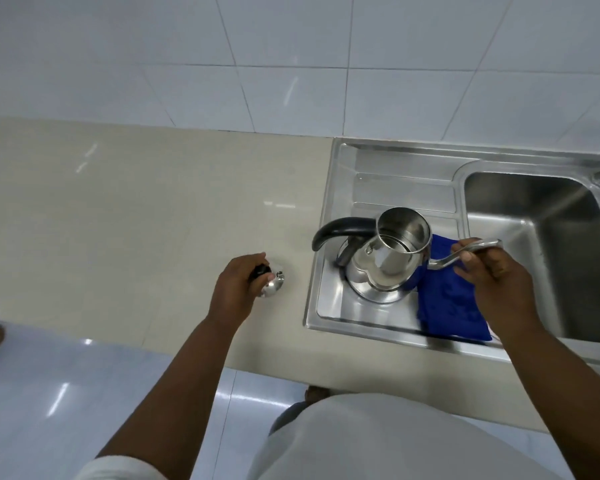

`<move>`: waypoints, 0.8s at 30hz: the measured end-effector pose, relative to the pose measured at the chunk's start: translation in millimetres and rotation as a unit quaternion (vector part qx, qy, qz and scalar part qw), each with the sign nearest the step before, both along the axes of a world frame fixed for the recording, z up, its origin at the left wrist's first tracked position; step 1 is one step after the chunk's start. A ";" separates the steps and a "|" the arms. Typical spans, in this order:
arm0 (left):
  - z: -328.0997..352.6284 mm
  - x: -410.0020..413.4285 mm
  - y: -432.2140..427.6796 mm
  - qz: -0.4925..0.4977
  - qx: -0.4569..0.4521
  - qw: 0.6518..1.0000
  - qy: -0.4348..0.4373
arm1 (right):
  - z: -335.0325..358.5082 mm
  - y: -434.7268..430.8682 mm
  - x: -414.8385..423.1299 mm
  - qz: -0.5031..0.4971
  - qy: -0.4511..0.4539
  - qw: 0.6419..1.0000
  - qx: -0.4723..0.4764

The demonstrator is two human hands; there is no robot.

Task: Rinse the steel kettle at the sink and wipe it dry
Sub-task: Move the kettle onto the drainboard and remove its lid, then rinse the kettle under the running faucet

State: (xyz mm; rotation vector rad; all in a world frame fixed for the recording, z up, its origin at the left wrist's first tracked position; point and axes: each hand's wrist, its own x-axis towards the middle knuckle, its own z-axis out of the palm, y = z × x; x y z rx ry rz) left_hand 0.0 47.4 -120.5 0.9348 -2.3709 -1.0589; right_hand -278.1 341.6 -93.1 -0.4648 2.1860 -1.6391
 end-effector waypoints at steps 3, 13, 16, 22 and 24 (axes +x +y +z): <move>-18.0 8.5 -7.9 0.026 0.024 0.998 -0.042 | 4.6 -1.6 1.7 -0.008 -0.017 0.999 -0.032; -41.1 11.6 -16.8 0.017 -0.017 0.994 -0.110 | 11.9 -1.2 7.9 -0.009 -0.020 0.999 -0.039; -40.1 10.8 -17.8 0.011 -0.016 0.995 -0.100 | 9.5 -2.8 6.1 -0.017 -0.019 0.999 -0.039; -8.4 -27.0 -13.4 0.003 -0.024 0.999 -0.042 | 3.8 -3.0 3.3 -0.007 -0.019 0.999 -0.035; 7.8 -50.7 -4.9 -0.034 -0.001 0.999 -0.011 | 3.2 -2.9 3.6 -0.006 -0.021 0.999 -0.034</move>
